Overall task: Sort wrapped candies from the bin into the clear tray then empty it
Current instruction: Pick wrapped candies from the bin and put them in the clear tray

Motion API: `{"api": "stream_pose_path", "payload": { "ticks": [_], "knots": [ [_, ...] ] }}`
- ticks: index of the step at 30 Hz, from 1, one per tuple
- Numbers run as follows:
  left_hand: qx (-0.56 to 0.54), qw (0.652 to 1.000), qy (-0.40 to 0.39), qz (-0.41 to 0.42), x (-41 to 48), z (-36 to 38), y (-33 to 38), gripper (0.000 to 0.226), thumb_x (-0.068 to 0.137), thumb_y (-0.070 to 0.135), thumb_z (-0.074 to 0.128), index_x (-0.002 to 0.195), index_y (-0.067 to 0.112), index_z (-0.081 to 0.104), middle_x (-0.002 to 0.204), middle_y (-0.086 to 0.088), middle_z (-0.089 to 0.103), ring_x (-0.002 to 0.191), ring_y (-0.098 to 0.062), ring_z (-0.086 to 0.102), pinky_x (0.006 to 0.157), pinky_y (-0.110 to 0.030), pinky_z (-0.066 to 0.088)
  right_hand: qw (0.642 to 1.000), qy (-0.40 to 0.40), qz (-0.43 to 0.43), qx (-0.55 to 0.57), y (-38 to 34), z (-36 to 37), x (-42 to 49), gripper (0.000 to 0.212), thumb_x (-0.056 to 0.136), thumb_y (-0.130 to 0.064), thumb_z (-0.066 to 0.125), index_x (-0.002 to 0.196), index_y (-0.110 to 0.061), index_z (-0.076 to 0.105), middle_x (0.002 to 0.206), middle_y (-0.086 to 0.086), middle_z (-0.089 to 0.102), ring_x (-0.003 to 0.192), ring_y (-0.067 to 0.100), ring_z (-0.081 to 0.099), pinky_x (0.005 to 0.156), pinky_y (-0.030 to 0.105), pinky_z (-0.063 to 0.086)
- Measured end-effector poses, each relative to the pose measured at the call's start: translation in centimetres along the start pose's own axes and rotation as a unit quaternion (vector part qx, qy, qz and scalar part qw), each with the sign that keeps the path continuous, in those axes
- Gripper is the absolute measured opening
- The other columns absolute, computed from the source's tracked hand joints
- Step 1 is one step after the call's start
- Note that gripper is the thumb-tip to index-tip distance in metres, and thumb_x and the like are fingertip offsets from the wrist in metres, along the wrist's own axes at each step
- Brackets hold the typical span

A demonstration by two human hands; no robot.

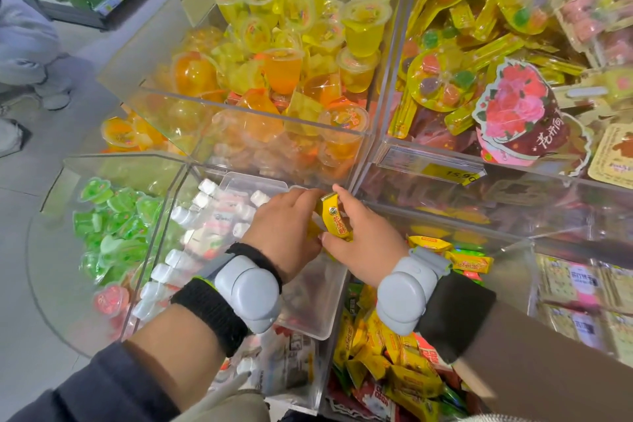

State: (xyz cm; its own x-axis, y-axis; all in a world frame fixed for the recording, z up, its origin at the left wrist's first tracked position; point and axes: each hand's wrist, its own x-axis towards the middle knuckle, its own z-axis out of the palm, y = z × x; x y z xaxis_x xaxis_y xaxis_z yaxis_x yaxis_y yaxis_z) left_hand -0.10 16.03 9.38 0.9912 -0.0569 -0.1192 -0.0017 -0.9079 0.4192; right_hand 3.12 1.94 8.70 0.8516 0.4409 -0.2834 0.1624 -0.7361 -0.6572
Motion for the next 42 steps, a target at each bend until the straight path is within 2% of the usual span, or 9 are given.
{"api": "stream_pose_path", "payload": {
  "ticks": [7, 12, 15, 17, 19, 23, 27, 35, 42],
  "knots": [
    [0.019, 1.0, 0.001, -0.011, -0.1, -0.2, 0.4, 0.071, 0.077, 0.026, 0.063, 0.139, 0.023, 0.028, 0.141, -0.002, 0.039, 0.126, -0.026, 0.041, 0.103, -0.036, 0.033, 0.999, -0.006, -0.009, 0.035, 0.5, -0.1, -0.6, 0.073, 0.084, -0.029, 0.057, 0.145, -0.038, 0.017, 0.148, -0.007, 0.038, 0.131, 0.014, 0.043, 0.099, 0.026, 0.037],
    [0.025, 0.999, 0.016, -0.017, -0.2, -0.1, 0.9, 0.066, 0.079, 0.027, 0.061, 0.137, 0.022, 0.031, 0.142, -0.002, 0.037, 0.126, -0.026, 0.039, 0.103, -0.037, 0.034, 1.0, 0.004, -0.022, 0.021, 0.8, -0.6, -1.2, 0.065, 0.085, -0.026, 0.053, 0.141, -0.042, 0.025, 0.147, -0.011, 0.037, 0.126, 0.009, 0.045, 0.087, 0.018, 0.035],
    [0.023, 0.999, 0.028, -0.006, -0.1, -0.1, 1.5, 0.066, 0.076, 0.022, 0.061, 0.136, 0.021, 0.034, 0.141, -0.003, 0.037, 0.128, -0.026, 0.035, 0.104, -0.037, 0.03, 1.0, 0.018, -0.015, 0.016, 1.2, -1.1, -1.7, 0.063, 0.085, -0.028, 0.053, 0.14, -0.042, 0.026, 0.145, -0.01, 0.039, 0.106, 0.012, 0.058, 0.081, 0.019, 0.035],
    [0.026, 0.999, 0.036, 0.006, -0.1, 0.0, 2.1, 0.065, 0.074, 0.02, 0.06, 0.135, 0.021, 0.036, 0.14, -0.004, 0.038, 0.129, -0.026, 0.033, 0.105, -0.037, 0.029, 0.999, 0.024, -0.013, 0.016, 1.6, -1.5, -2.0, 0.063, 0.085, -0.027, 0.053, 0.14, -0.041, 0.027, 0.145, -0.009, 0.04, 0.111, 0.013, 0.056, 0.082, 0.018, 0.034],
    [0.03, 0.998, 0.044, 0.022, 0.0, 0.2, 2.8, 0.063, 0.074, 0.021, 0.059, 0.134, 0.021, 0.038, 0.139, -0.003, 0.039, 0.128, -0.025, 0.033, 0.104, -0.036, 0.028, 0.999, 0.028, -0.016, 0.022, 1.9, -1.9, -2.4, 0.062, 0.084, -0.024, 0.053, 0.14, -0.038, 0.029, 0.145, -0.008, 0.04, 0.12, 0.012, 0.05, 0.087, 0.02, 0.037],
    [0.035, 0.997, 0.05, 0.049, 0.2, 1.0, 4.4, 0.062, 0.075, 0.022, 0.059, 0.133, 0.022, 0.039, 0.137, -0.002, 0.041, 0.128, -0.024, 0.033, 0.106, -0.034, 0.026, 0.999, 0.043, -0.002, 0.027, 3.1, -2.7, -3.2, 0.062, 0.083, -0.024, 0.054, 0.14, -0.036, 0.031, 0.143, -0.007, 0.043, 0.119, 0.015, 0.052, 0.097, 0.035, 0.046],
    [0.041, 0.996, 0.044, 0.067, 0.6, 1.9, 6.2, 0.06, 0.073, 0.022, 0.061, 0.131, 0.019, 0.042, 0.134, -0.004, 0.044, 0.124, -0.026, 0.036, 0.103, -0.034, 0.028, 0.998, 0.055, 0.013, 0.039, 4.9, -3.6, -4.1, 0.062, 0.083, -0.023, 0.054, 0.14, -0.034, 0.032, 0.142, -0.007, 0.044, 0.128, 0.011, 0.045, 0.095, 0.026, 0.042],
    [0.046, 0.994, 0.015, 0.101, 1.4, 4.1, 9.8, 0.064, 0.068, 0.019, 0.06, 0.13, 0.017, 0.044, 0.132, -0.007, 0.046, 0.123, -0.029, 0.039, 0.102, -0.037, 0.032, 0.995, 0.071, 0.065, 0.035, 8.6, -5.1, -6.0, 0.062, 0.083, -0.027, 0.056, 0.14, -0.035, 0.031, 0.142, -0.004, 0.045, 0.123, 0.018, 0.05, 0.095, 0.038, 0.046],
    [0.055, 0.99, -0.046, 0.12, 1.9, 7.1, 12.4, 0.068, 0.072, 0.026, 0.057, 0.137, 0.023, 0.034, 0.138, -0.004, 0.039, 0.126, -0.029, 0.032, 0.104, -0.034, 0.026, 0.986, 0.09, 0.112, 0.083, 12.5, -6.2, -7.7, 0.061, 0.08, -0.019, 0.059, 0.136, -0.035, 0.039, 0.134, -0.003, 0.054, 0.122, 0.013, 0.051, 0.096, 0.036, 0.047]
  ]
}}
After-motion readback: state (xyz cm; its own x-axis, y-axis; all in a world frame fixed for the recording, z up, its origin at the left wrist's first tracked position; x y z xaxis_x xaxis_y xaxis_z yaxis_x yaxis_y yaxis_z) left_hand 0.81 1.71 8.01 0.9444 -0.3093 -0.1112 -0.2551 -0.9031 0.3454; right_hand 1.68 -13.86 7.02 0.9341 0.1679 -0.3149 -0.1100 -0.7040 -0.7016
